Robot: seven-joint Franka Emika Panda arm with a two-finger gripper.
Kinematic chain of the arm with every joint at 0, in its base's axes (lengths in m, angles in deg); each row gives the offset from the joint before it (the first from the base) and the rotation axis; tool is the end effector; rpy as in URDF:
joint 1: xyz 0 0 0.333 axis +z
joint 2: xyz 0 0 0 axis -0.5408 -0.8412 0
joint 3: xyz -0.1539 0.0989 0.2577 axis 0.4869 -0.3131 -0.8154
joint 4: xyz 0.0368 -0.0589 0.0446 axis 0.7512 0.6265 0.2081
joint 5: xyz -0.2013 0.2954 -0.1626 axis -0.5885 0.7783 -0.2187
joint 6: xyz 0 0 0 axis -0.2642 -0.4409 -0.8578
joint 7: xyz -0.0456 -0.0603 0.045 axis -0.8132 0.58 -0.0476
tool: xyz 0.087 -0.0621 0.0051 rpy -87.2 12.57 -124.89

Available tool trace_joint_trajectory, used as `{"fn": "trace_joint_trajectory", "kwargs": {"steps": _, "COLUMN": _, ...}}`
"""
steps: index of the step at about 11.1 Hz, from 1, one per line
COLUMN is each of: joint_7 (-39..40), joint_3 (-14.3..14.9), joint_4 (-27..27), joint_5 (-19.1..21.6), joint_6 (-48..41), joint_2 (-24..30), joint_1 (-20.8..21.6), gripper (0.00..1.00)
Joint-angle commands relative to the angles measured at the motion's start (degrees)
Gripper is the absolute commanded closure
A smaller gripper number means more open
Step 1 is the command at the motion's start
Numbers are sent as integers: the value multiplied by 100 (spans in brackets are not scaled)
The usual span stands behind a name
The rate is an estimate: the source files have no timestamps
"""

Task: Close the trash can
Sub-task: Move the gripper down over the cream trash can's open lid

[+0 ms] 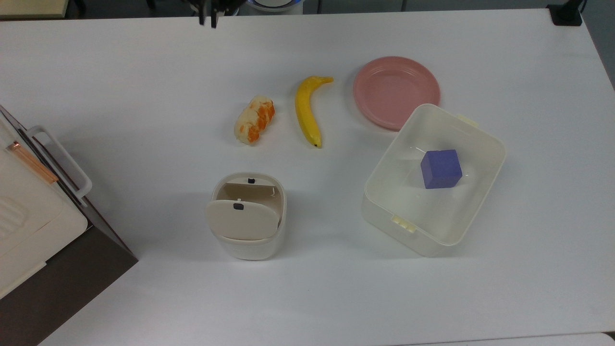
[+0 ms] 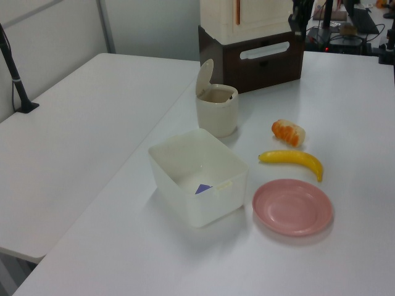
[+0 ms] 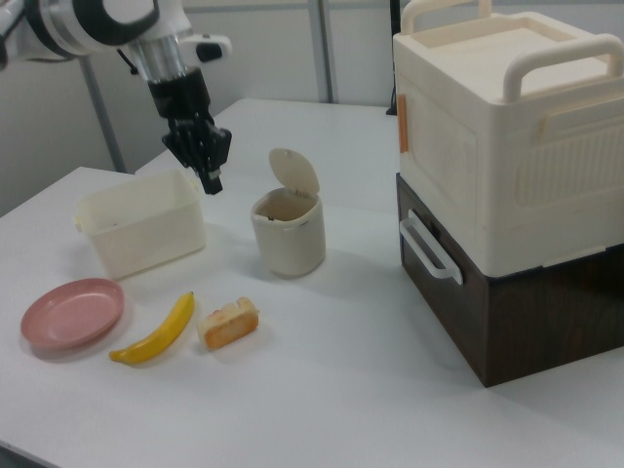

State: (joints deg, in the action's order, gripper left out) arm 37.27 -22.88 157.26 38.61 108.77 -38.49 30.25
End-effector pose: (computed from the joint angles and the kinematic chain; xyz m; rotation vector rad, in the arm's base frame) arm 0.5687 -0.0272 0.6116 2.9512 -0.1759 -0.0407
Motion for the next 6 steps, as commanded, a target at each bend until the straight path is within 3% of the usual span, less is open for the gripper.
{"fn": "trace_joint_trajectory", "kwargs": {"steps": 1, "joint_7": -176, "joint_3": -249, "joint_4": -583, "joint_5": -125, "joint_6": 705, "joint_2": -1073, "joint_1": 56, "gripper": 100}}
{"fn": "trace_joint_trajectory", "kwargs": {"steps": 4, "joint_7": -1133, "joint_3": -258, "joint_4": -761, "joint_5": -125, "joint_6": 2328, "joint_2": -1489, "joint_1": 47, "gripper": 100}}
{"fn": "trace_joint_trajectory", "kwargs": {"steps": 6, "joint_7": -1739, "joint_3": -249, "joint_4": -1216, "joint_5": -160, "joint_6": 2824, "joint_2": -1822, "joint_1": 47, "gripper": 100}}
